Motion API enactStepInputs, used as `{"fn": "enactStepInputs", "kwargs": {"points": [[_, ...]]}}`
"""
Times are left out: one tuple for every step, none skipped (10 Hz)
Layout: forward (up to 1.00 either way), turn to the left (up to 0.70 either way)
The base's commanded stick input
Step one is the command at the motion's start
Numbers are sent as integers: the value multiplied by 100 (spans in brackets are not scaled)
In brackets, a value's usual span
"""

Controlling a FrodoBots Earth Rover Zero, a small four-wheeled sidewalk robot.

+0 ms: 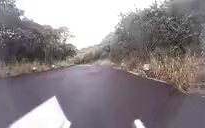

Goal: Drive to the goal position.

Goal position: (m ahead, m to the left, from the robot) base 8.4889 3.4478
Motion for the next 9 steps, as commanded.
{"fn": "enactStepInputs", "kwargs": {"points": [[100,0],[100,0],[100,0],[100,0],[100,0],[100,0],[100,0],[100,0],[100,0]]}}
